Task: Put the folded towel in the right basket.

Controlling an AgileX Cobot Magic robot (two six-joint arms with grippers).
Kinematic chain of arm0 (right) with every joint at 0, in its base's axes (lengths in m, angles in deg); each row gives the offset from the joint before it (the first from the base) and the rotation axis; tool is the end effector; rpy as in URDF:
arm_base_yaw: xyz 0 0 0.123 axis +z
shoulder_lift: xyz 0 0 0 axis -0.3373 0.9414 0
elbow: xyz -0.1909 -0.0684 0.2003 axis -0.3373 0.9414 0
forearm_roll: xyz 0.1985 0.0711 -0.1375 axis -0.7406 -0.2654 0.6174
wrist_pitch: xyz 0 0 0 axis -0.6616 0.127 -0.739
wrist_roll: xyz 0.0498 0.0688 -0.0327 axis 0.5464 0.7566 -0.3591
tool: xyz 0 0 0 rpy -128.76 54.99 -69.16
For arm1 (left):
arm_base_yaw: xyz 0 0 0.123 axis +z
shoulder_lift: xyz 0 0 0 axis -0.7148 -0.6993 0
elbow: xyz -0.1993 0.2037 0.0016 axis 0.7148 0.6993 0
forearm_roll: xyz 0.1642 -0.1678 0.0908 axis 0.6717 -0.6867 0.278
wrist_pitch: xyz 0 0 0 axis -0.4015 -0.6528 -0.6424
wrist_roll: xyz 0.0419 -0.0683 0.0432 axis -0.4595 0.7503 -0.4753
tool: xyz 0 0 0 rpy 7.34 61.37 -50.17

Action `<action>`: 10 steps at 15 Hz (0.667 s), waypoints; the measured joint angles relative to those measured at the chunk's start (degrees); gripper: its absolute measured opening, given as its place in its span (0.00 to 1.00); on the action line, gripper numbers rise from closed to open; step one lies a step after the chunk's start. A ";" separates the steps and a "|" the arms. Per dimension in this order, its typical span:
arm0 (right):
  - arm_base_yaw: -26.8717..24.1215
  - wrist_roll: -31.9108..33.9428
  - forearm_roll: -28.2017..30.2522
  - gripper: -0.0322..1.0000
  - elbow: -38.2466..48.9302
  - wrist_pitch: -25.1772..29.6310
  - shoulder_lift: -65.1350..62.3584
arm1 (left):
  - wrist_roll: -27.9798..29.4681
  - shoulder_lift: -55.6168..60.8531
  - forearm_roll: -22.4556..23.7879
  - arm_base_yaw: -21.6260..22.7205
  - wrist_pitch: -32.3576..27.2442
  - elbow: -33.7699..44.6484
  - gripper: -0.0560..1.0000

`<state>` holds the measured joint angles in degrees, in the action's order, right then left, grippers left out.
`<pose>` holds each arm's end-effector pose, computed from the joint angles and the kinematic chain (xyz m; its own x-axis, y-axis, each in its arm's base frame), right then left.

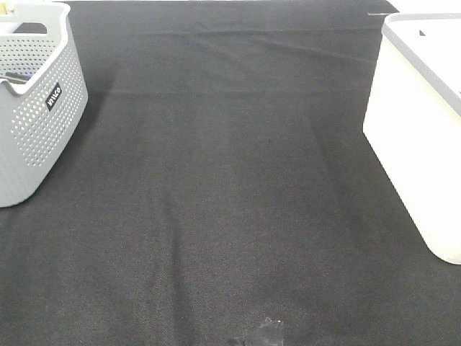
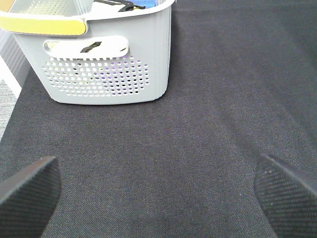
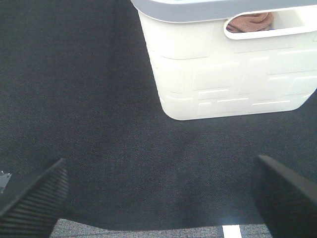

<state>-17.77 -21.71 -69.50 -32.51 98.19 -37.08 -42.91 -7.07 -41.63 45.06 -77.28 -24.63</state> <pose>-0.0034 -0.0008 0.2612 -0.5381 0.0132 -0.8428 -0.0110 0.9997 0.0227 -0.0048 0.0005 0.2763 -0.4465 0.0075 -0.8947 0.0067 1.0000 0.0050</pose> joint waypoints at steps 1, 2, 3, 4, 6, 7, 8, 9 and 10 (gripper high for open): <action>0.00 0.00 0.00 0.96 0.00 0.00 0.00 | 0.00 0.00 0.00 0.00 0.00 0.00 0.99; 0.00 0.00 0.00 0.96 0.00 0.00 0.00 | 0.00 0.00 0.00 0.00 0.00 0.00 0.99; 0.00 0.00 0.00 0.96 0.00 0.00 0.00 | 0.00 0.00 0.00 0.00 0.00 0.00 0.99; 0.00 0.00 0.00 0.96 0.00 0.00 0.00 | 0.00 0.00 0.00 0.00 0.00 0.00 0.99; 0.00 0.00 0.00 0.96 0.00 0.00 0.00 | 0.00 0.00 0.00 0.00 0.00 0.00 0.99; 0.00 0.00 0.00 0.96 0.00 0.00 0.00 | 0.00 0.00 0.00 0.00 0.00 0.00 0.99; 0.00 0.00 0.00 0.96 0.00 0.00 0.00 | 0.00 0.00 0.00 0.00 0.00 0.00 0.99; 0.00 0.00 0.00 0.96 0.00 0.00 0.00 | 0.00 0.00 0.00 0.00 0.00 0.00 0.99; 0.00 0.00 0.00 0.96 0.00 0.00 0.00 | 0.00 0.00 0.00 0.00 0.00 0.00 0.99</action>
<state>-17.77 -21.71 -69.50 -32.51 98.19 -37.08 -42.91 -7.07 -41.63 45.06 -77.28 -24.63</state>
